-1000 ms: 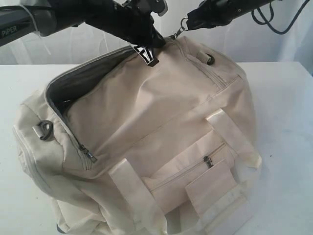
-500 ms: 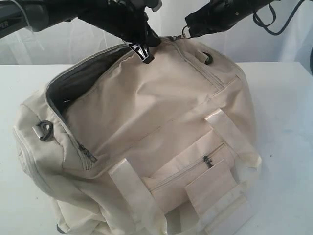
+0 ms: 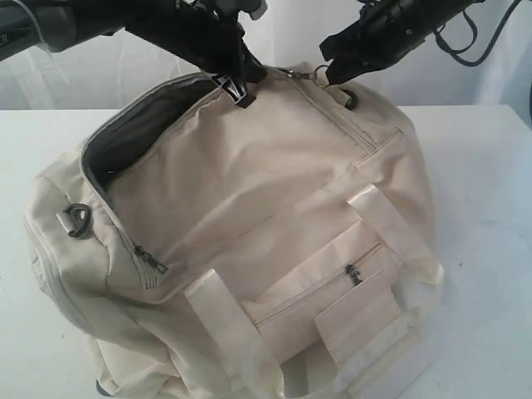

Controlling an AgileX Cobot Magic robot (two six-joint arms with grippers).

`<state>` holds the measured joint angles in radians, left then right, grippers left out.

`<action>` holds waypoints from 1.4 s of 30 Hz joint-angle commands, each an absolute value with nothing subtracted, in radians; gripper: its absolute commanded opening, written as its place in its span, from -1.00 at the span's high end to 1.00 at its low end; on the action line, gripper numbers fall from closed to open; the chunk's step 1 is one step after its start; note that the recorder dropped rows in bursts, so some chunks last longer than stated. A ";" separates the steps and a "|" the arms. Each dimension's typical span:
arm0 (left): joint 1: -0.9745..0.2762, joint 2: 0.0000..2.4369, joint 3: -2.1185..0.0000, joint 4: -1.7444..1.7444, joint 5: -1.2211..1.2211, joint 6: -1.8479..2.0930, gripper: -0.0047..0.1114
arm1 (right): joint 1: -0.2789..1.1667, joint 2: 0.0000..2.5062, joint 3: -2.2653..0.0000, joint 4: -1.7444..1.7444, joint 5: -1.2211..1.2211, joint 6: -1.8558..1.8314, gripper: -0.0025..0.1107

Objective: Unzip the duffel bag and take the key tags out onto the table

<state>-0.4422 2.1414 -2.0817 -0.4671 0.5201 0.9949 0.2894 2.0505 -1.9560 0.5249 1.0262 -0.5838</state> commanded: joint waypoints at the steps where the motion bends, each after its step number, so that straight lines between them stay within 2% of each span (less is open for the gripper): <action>1: -0.405 2.122 -2.085 -0.402 0.507 0.976 0.92 | 0.268 2.036 -1.952 0.432 1.110 -0.578 0.96; 23: -0.409 2.143 -2.083 -0.426 0.524 0.963 0.92 | 0.268 1.962 -1.947 0.421 1.221 -0.582 0.96; 42: -0.409 2.143 -2.083 -0.440 0.516 0.965 0.92 | 0.268 1.738 -1.608 0.421 1.221 -0.587 0.96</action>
<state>-0.4299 2.1433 -2.0817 -0.4638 0.5302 0.9729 0.2796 1.7853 -1.6624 0.4414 1.1981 -0.5967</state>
